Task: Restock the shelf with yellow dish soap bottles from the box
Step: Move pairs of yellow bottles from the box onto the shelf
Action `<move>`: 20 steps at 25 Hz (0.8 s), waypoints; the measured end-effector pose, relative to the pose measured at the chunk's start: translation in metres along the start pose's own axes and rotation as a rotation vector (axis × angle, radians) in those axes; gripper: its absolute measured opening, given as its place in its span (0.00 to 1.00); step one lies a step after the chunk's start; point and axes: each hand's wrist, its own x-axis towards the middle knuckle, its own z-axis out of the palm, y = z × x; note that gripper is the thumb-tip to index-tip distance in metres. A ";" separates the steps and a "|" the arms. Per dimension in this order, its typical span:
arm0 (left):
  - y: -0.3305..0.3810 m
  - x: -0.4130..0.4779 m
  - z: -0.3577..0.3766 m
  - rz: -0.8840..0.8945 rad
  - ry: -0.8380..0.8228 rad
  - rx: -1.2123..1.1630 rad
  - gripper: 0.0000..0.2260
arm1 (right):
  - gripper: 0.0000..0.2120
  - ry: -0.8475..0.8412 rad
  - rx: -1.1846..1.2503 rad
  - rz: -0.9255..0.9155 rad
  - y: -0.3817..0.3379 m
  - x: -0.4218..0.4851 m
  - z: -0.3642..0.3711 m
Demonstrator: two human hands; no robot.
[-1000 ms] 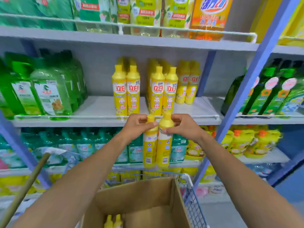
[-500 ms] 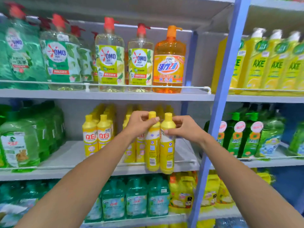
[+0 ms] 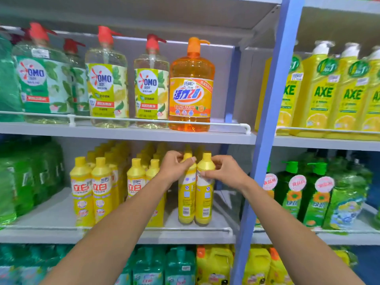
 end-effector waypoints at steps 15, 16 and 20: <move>-0.106 -0.072 0.041 -0.118 0.082 -0.113 0.22 | 0.22 0.312 0.283 0.075 0.073 -0.028 0.056; -0.107 -0.073 0.042 -0.113 0.076 -0.103 0.22 | 0.21 0.309 0.303 0.077 0.075 -0.029 0.057; -0.104 -0.074 0.037 -0.095 0.027 -0.071 0.22 | 0.24 0.246 0.327 0.074 0.081 -0.029 0.056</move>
